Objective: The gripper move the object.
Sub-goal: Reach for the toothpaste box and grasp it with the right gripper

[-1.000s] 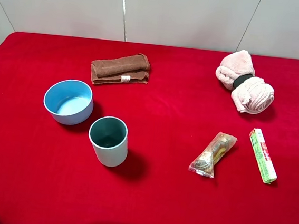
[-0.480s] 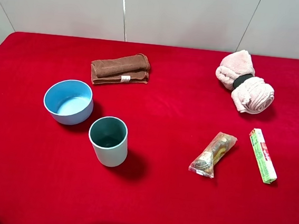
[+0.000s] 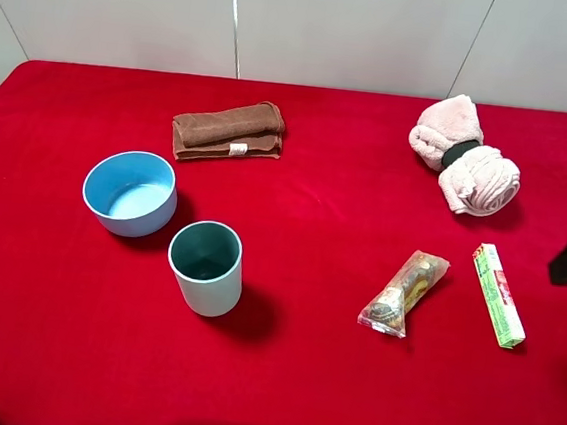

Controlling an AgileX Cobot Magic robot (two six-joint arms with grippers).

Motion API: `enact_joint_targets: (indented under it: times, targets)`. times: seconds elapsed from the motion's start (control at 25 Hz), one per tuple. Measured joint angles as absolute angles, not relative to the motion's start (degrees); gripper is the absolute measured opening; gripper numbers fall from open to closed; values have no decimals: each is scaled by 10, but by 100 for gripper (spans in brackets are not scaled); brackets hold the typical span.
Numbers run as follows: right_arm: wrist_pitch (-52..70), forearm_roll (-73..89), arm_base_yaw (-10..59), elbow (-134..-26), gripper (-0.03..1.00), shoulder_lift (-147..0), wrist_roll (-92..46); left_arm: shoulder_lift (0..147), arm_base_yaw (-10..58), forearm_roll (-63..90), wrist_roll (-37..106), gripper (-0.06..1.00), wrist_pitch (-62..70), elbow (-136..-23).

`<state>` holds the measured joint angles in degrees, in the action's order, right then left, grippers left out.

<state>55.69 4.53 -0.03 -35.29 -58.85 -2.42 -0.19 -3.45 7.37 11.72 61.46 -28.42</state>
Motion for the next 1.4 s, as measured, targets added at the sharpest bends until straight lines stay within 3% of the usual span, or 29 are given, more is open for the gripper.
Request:
enact_joint_targets:
  times: [0.8,1.4]
  targets:
    - [485,68,0,-362,69,-693,-35,-2,-34,74,117,98,615,-284]
    - [397,63,26,-363,69,-855,-33,-2,-34,74,117,98,615,-284]
